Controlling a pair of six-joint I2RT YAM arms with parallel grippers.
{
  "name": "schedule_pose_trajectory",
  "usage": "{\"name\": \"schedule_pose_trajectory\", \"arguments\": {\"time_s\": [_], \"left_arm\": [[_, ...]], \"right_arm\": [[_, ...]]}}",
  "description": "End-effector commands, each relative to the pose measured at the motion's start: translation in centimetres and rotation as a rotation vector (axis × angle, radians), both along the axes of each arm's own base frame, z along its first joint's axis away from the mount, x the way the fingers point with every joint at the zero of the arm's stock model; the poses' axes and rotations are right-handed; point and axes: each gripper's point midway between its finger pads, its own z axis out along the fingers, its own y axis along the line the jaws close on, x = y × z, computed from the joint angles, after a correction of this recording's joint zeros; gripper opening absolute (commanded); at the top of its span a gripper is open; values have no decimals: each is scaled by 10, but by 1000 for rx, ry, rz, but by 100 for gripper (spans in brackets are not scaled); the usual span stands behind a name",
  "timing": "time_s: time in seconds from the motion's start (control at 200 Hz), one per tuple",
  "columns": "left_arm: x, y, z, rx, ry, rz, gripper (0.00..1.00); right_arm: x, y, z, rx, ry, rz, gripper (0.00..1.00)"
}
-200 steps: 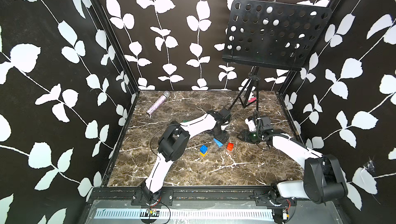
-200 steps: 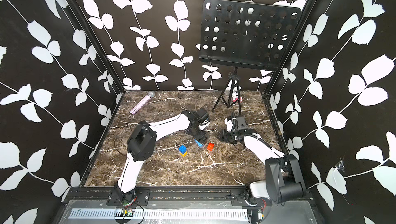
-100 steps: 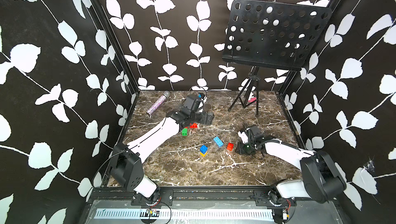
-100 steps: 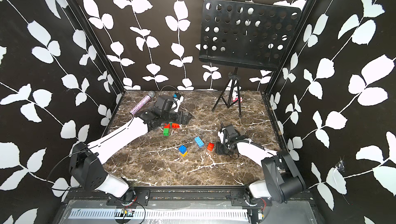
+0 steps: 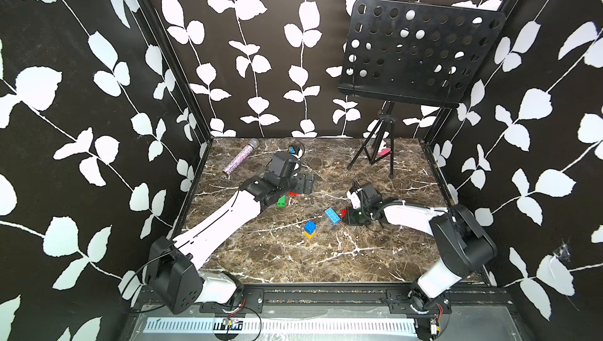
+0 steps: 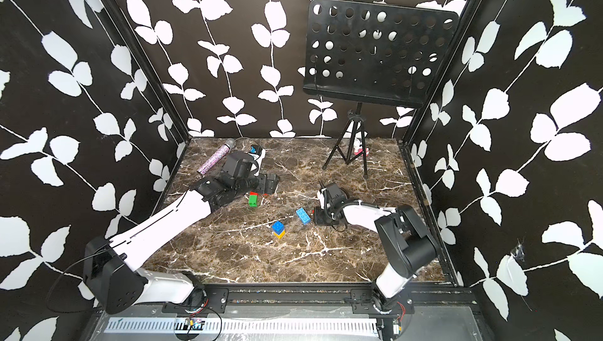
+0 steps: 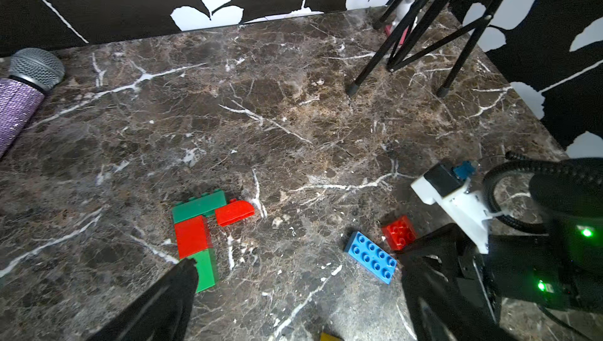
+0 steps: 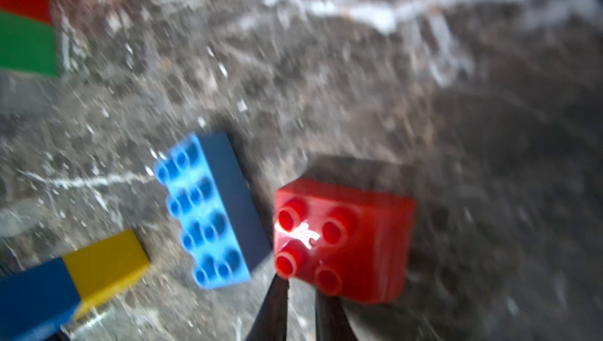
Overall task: Assemble the letter r with lego
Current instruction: Adjust the lego brick at the center of the board.
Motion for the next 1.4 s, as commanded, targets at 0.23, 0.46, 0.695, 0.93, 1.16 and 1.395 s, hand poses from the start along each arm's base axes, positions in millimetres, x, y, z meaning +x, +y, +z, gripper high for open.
{"name": "schedule_pose_trajectory", "arguments": {"time_s": [0.23, 0.46, 0.695, 0.93, 1.16, 1.395], "left_arm": [[-17, 61, 15, 14, -128, 191, 99], [-32, 81, 29, -61, -211, 231, 99], [-37, 87, 18, -34, -181, 238, 99], [-35, 82, 13, -36, -169, 226, 99], [-31, 77, 7, -30, -149, 218, 99], [-29, 74, 4, -28, -140, 210, 99]], "right_arm": [[31, 23, 100, 65, -235, 133, 19], [68, -11, 56, -128, -156, 89, 16], [71, -20, 21, -166, -66, 90, 13], [38, -26, 4, -149, 17, 90, 11], [-14, -34, 7, -124, 74, 65, 11], [-25, -39, 56, -124, -24, 49, 13]]}}
